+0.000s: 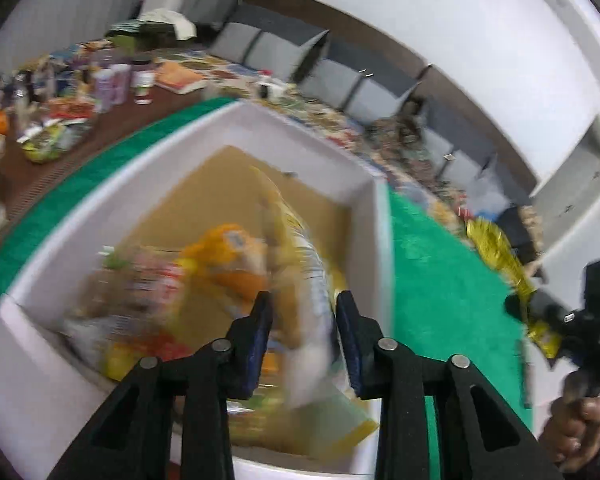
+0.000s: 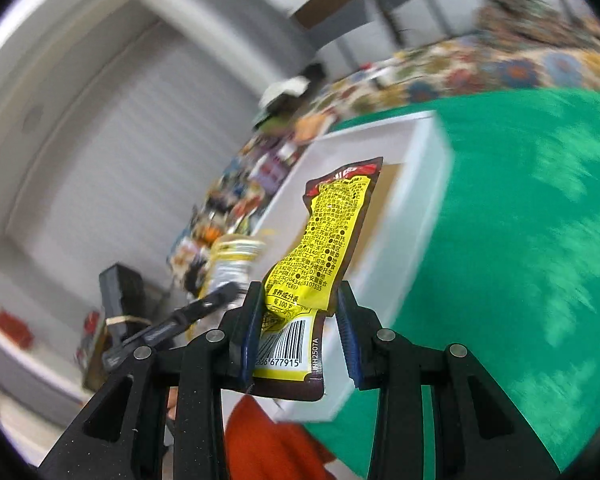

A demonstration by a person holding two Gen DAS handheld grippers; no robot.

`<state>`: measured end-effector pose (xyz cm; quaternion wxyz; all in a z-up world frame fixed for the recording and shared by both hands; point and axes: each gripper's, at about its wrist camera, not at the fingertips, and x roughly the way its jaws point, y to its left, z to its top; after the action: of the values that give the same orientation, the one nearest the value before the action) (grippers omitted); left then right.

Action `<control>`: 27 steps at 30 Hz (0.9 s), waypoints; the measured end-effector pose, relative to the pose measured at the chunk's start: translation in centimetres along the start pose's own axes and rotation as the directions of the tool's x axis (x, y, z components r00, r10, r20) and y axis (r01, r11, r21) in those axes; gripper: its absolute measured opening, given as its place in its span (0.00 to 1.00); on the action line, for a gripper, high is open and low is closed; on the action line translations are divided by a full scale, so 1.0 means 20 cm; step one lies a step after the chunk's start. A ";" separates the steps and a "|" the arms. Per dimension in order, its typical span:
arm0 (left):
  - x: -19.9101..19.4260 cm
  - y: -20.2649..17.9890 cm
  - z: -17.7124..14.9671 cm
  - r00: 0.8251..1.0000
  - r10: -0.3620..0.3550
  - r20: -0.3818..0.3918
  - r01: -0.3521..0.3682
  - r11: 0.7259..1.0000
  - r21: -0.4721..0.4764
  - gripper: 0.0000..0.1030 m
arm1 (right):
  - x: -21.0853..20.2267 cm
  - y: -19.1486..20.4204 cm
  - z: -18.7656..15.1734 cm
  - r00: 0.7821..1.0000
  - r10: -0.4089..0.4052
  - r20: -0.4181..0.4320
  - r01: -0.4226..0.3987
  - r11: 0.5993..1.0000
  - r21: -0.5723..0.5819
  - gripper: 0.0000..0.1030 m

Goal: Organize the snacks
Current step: 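Carry both packets over the white box and open both grippers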

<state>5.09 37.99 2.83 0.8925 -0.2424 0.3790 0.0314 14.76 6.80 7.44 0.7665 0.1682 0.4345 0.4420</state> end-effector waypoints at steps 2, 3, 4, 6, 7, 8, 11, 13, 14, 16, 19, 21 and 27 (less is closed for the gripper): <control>0.04 0.05 0.00 0.998 0.067 -0.016 -0.067 0.998 0.020 0.31 | 0.20 0.13 0.01 0.999 0.007 -0.044 -0.009 0.998 -0.056 0.36; 0.07 0.07 -0.01 0.994 0.109 -0.020 -0.109 0.994 0.032 0.33 | 0.29 0.18 -0.01 0.998 0.009 -0.063 -0.014 0.996 -0.083 0.39; 0.09 0.09 -0.03 0.989 0.148 -0.026 -0.147 0.988 0.040 0.42 | 0.39 0.22 -0.03 0.996 0.006 -0.088 -0.016 0.994 -0.112 0.44; 0.12 0.14 -0.07 0.978 0.204 -0.047 -0.203 0.978 0.039 0.66 | 0.63 0.26 -0.11 0.979 -0.074 -0.189 0.040 0.983 -0.178 0.58; 0.11 0.16 -0.11 0.975 0.217 -0.045 -0.216 0.976 0.031 0.77 | 0.69 0.25 -0.16 0.964 -0.128 -0.232 0.082 0.977 -0.198 0.64; 0.09 0.17 -0.13 0.973 0.229 -0.030 -0.229 0.973 0.021 0.80 | 0.72 0.25 -0.19 0.954 -0.163 -0.250 0.111 0.971 -0.210 0.64; 0.02 0.15 -0.18 0.966 0.259 0.016 -0.259 0.966 0.024 0.92 | 0.66 0.22 -0.24 0.955 -0.207 -0.214 0.154 0.958 -0.242 0.64; -0.02 0.10 -0.19 0.955 0.291 0.053 -0.293 0.955 0.043 0.94 | 0.58 0.23 -0.24 0.960 -0.232 -0.159 0.183 0.944 -0.274 0.64; -0.03 0.07 -0.19 0.949 0.308 0.071 -0.312 0.948 0.056 0.94 | 0.53 0.25 -0.24 0.961 -0.249 -0.119 0.204 0.932 -0.299 0.64; -0.07 -0.02 -0.19 0.921 0.375 0.102 -0.385 0.919 0.091 0.97 | 0.44 0.29 -0.24 0.960 -0.278 -0.036 0.250 0.906 -0.342 0.73; -0.11 -0.14 -0.20 0.864 0.479 0.155 -0.500 0.855 0.140 0.98 | 0.37 0.33 -0.25 0.928 -0.372 0.008 0.341 0.841 -0.419 0.80; -0.13 -0.18 -0.20 0.843 0.511 0.167 -0.533 0.836 0.133 0.98 | 0.38 0.33 -0.25 0.909 -0.416 0.014 0.379 0.812 -0.444 0.80; -0.17 -0.22 -0.21 0.841 0.523 0.136 -0.538 0.835 0.114 1.00 | 0.26 0.35 -0.30 0.923 -0.371 0.105 0.380 0.827 -0.415 0.80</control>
<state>0.88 32.63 4.50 0.8819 -0.0590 0.3877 0.2616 7.41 14.20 5.95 0.8606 -0.0882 0.3437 0.3654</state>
